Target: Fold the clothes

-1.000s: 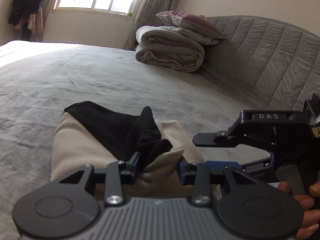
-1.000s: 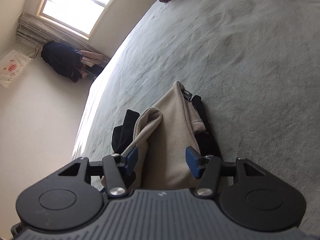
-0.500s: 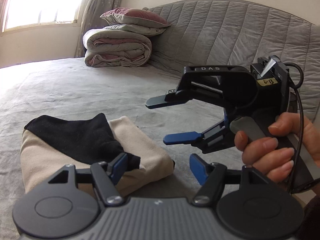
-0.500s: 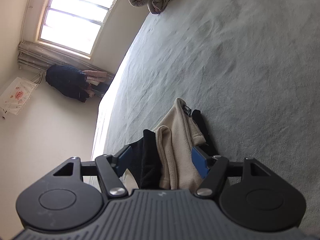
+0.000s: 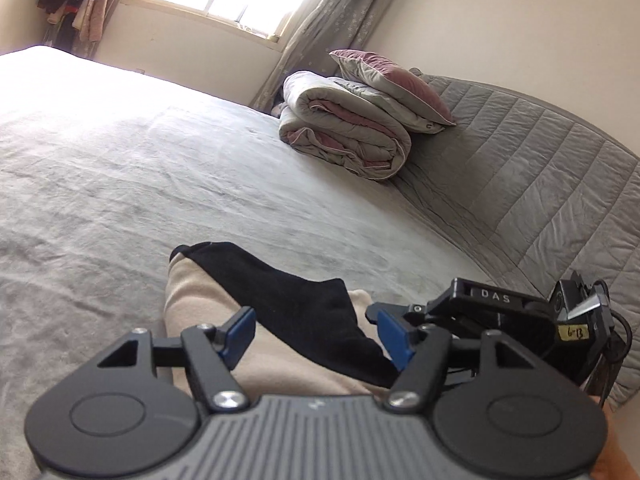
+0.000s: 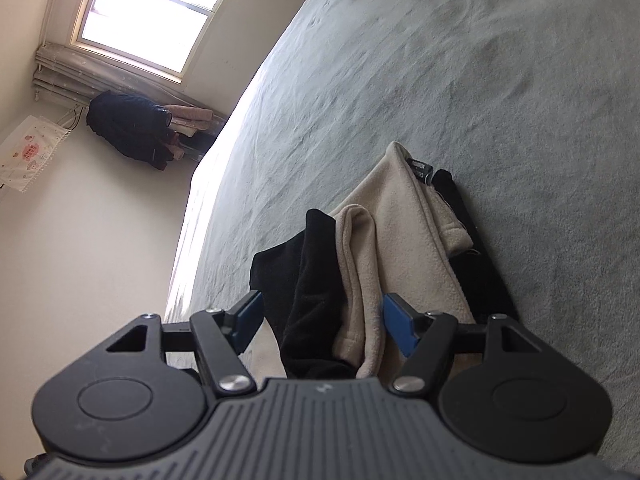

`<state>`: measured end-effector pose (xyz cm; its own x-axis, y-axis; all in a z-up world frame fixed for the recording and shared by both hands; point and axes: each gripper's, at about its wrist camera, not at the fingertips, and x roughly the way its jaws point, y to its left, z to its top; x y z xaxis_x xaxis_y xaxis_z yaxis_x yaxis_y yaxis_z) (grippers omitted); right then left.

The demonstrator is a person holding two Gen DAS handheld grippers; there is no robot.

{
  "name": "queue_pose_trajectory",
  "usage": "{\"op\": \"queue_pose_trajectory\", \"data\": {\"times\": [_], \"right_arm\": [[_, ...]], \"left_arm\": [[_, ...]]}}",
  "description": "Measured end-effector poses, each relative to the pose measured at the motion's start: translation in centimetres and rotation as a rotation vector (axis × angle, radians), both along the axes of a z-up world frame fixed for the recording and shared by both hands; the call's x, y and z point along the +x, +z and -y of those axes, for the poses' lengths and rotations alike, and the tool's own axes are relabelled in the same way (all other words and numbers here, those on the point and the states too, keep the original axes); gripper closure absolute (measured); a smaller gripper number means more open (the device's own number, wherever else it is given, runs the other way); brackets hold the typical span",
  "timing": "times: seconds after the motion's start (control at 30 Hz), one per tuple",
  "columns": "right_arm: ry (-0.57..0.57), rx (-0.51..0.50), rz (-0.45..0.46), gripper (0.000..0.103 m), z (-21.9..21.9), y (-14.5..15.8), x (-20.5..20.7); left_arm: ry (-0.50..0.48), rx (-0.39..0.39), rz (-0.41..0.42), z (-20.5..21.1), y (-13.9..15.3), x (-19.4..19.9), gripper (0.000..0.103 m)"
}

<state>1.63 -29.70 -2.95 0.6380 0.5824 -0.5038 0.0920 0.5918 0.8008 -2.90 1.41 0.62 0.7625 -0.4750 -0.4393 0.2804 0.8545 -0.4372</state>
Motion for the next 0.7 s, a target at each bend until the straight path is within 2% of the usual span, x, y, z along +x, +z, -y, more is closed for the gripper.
{"op": "queue_pose_trajectory", "data": {"times": [0.13, 0.2, 0.23, 0.3, 0.53, 0.6, 0.63, 0.67, 0.7], "right_arm": [[0.020, -0.106, 0.027, 0.034, -1.6, 0.3, -0.4], [0.033, -0.154, 0.044, 0.066, -2.4, 0.5, -0.6], [0.040, -0.165, 0.056, 0.068, -2.7, 0.5, -0.6], [0.034, -0.178, 0.082, 0.073, -2.7, 1.0, -0.8], [0.004, -0.084, 0.181, 0.080, 0.5, 3.1, -1.4], [-0.016, -0.067, 0.191, 0.091, 1.7, 3.1, -1.4], [-0.025, -0.059, 0.191, 0.092, 2.2, 3.1, -1.2], [-0.035, -0.052, 0.192, 0.099, 2.5, 3.0, -0.9], [-0.045, -0.044, 0.193, 0.099, 2.9, 2.9, -0.7]], "left_arm": [[0.066, 0.005, -0.054, -1.5, -0.9, 0.6, 0.044], [0.091, 0.019, -0.062, -2.0, -1.2, 0.8, 0.058], [0.101, 0.026, -0.063, -2.2, -1.4, 0.9, 0.062], [0.119, 0.028, -0.060, -2.8, -1.7, 1.2, 0.078], [0.095, -0.013, -0.038, -2.6, -1.8, 2.1, 0.081], [0.067, -0.016, -0.027, -2.0, -1.9, 2.2, 0.081], [0.049, -0.017, -0.024, -1.5, -2.0, 2.2, 0.081], [0.027, -0.017, -0.024, -0.9, -2.2, 2.3, 0.081], [0.006, -0.011, -0.026, -0.4, -2.4, 2.4, 0.081]]}}
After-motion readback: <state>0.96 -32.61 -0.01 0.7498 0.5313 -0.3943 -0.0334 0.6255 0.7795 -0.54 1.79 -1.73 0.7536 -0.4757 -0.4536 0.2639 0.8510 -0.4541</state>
